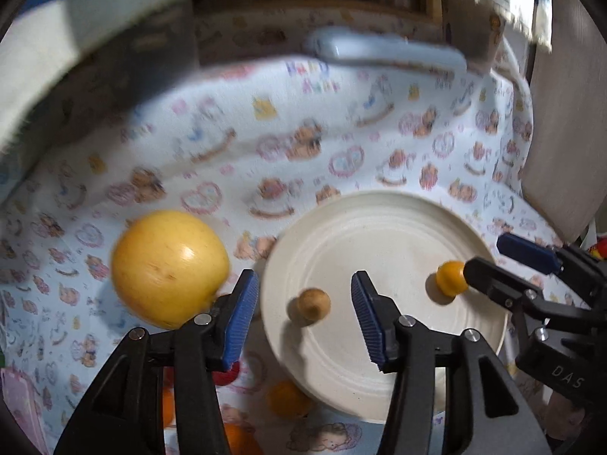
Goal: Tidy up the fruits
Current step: 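Open both tools to drop the fruits onto the plate, then withdraw both tools from the plate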
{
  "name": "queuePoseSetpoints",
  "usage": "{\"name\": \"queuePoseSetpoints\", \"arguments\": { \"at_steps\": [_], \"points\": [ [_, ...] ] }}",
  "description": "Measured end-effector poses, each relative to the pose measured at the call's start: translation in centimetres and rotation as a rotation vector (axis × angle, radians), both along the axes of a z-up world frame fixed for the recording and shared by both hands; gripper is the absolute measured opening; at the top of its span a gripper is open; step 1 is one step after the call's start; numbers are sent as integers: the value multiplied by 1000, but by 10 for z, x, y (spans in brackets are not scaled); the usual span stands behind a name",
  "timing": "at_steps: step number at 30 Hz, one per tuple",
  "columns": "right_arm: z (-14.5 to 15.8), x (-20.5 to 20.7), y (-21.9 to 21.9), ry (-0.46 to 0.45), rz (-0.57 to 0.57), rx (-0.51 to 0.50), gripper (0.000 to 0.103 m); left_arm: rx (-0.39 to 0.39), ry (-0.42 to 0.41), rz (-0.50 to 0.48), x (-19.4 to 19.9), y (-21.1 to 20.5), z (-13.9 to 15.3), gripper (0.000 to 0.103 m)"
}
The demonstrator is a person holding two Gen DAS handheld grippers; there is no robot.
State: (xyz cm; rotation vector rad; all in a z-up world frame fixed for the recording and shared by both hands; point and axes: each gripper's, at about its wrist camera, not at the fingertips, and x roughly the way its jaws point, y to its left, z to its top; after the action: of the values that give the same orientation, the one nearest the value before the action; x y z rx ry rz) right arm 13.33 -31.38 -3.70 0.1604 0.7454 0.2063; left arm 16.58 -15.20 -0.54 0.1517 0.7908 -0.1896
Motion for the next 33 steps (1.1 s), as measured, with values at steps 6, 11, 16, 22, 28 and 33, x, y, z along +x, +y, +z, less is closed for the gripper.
{"name": "queuePoseSetpoints", "arguments": {
  "at_steps": [6, 11, 16, 22, 28, 33],
  "points": [
    [24, -16, 6, -79, 10, -13, 55, -58, -128, 19, -28, 29, 41, 58],
    [40, -31, 12, -136, 19, -3, 61, -96, -261, 35, -60, 55, 67, 85],
    [55, -51, 15, -249, -15, -2, 80, -106, -371, 69, -91, 84, 82, 102],
    [70, -70, 23, -347, -22, 23, 101, -103, -412, 108, -115, 115, 86, 102],
    [85, -75, 34, -344, -32, 26, 103, -80, -461, 152, -140, 149, 87, 102],
    [104, -86, 51, -404, -31, 54, 103, -108, -499, 181, -153, 173, 84, 102]
  ]
}}
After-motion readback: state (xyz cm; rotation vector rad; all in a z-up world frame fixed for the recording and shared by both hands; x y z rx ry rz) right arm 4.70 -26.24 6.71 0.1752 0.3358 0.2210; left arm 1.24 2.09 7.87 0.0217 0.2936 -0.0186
